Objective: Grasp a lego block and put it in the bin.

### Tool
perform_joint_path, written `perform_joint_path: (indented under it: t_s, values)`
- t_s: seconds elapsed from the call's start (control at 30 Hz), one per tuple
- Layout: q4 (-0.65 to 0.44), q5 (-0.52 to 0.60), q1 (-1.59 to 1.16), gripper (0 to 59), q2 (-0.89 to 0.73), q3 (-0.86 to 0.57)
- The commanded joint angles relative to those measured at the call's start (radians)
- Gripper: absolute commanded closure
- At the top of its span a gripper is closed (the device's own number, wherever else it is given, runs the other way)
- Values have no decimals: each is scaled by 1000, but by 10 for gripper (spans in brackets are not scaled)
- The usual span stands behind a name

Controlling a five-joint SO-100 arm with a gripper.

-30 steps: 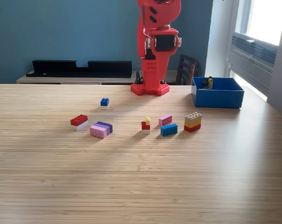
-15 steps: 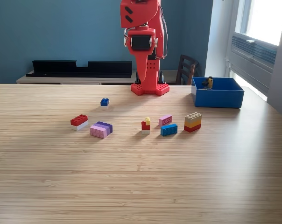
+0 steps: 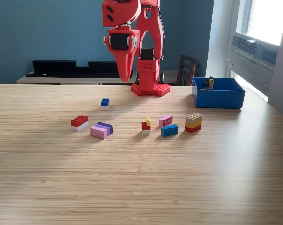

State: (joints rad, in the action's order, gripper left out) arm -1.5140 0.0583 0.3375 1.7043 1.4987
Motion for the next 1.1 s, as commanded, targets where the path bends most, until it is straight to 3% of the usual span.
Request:
perform_joint_path:
  t_s: [0.03, 0.5, 0.73, 0.77, 0.9, 1.1]
  values:
    - [46, 41, 124, 585, 69, -31]
    - [285, 110, 285, 586, 67, 110]
    - [313, -6, 247, 583, 66, 140]
    - [314, -29, 247, 569, 64, 132]
    - [342, -109, 252, 397, 63, 138]
    - [342, -181, 252, 314, 54, 140]
